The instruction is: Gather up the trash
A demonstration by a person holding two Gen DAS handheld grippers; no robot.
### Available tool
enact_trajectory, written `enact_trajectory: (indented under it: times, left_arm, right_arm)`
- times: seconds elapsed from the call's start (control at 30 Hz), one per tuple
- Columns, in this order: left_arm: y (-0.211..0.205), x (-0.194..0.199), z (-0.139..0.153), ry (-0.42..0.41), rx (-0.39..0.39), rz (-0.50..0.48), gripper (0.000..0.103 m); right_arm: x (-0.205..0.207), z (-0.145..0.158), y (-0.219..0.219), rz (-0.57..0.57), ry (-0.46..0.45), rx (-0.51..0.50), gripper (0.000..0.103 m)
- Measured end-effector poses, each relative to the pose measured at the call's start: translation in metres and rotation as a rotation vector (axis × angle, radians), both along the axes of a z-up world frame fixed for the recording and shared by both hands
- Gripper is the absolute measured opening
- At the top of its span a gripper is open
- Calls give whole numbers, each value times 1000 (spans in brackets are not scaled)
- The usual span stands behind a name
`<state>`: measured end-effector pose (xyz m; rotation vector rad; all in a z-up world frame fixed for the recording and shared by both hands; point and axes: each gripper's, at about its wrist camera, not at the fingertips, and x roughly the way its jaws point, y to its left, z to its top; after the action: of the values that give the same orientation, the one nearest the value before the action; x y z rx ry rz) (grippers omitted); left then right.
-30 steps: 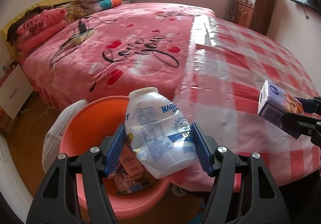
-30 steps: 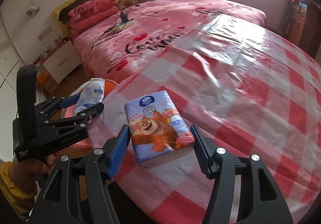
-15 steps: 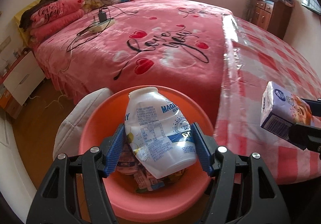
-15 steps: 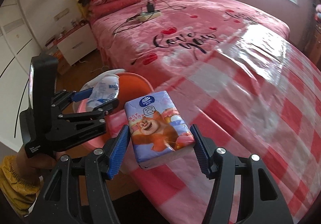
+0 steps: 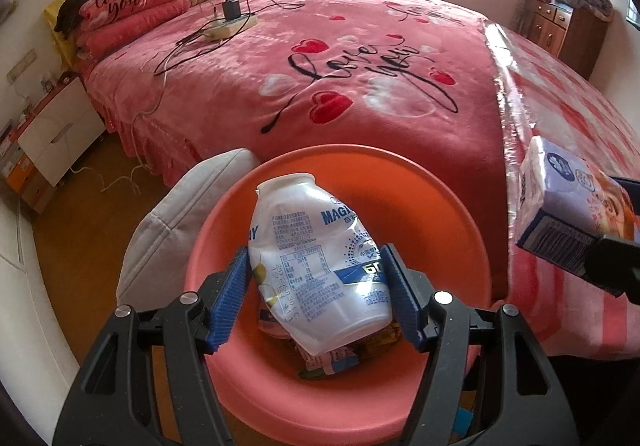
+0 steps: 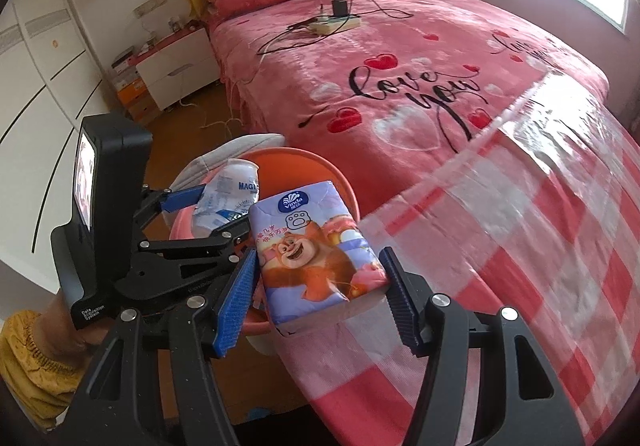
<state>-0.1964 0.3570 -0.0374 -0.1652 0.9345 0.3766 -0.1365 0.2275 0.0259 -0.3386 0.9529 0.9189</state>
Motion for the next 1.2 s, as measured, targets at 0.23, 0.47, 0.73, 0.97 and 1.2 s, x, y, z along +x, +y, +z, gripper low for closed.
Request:
enact_trajectory:
  times: [0.23, 0.47, 0.73, 0.97, 1.2]
  left_arm:
    - [8, 1, -10, 25, -4, 25, 66]
    - [17, 1, -17, 62, 14, 92, 85]
    - [15, 1, -7, 25, 42, 98, 91]
    - [-9, 7, 5, -1, 115, 53, 95]
    - [-28, 14, 20, -42, 125, 19, 95]
  right_arm:
    - [2, -6, 17, 25, -3, -8, 63]
    - [11, -9, 15, -2, 38, 40, 80]
    - [26, 3, -25, -131, 33, 144, 90]
    - [36, 2, -63, -237, 48, 193, 91]
    - [33, 1, -94, -304, 23, 202, 91]
